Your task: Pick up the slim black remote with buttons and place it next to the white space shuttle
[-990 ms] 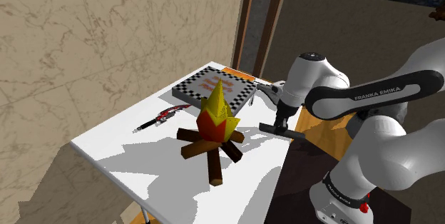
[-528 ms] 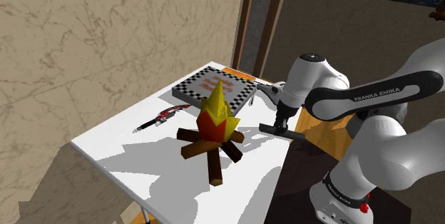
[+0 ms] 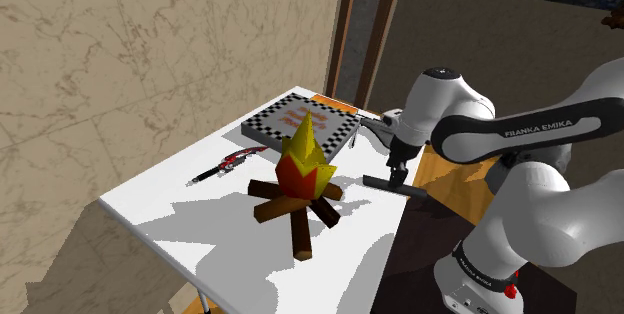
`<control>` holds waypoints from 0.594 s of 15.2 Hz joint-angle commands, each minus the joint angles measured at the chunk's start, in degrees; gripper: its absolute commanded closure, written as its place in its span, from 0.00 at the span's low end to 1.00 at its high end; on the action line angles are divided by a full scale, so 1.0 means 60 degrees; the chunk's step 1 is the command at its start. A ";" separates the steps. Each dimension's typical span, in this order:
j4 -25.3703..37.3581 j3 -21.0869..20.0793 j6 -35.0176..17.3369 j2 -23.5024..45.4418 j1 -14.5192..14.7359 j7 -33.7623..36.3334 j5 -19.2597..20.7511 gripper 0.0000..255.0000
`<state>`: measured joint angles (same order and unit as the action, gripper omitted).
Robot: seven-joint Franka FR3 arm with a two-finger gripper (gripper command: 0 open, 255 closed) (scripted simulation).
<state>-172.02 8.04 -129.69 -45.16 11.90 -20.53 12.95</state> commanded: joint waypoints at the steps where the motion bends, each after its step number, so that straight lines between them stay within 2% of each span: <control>1: 0.0326 -0.0067 0.0824 -0.0459 0.0073 -0.0049 -0.0132 0.00; 2: 0.0493 -0.0110 0.1184 -0.0651 0.0110 -0.0062 -0.0196 0.00; 9: 0.0493 -0.0111 0.1183 -0.0651 0.0109 -0.0063 -0.0197 0.00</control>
<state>-169.07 7.37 -122.61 -49.06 12.55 -20.90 11.77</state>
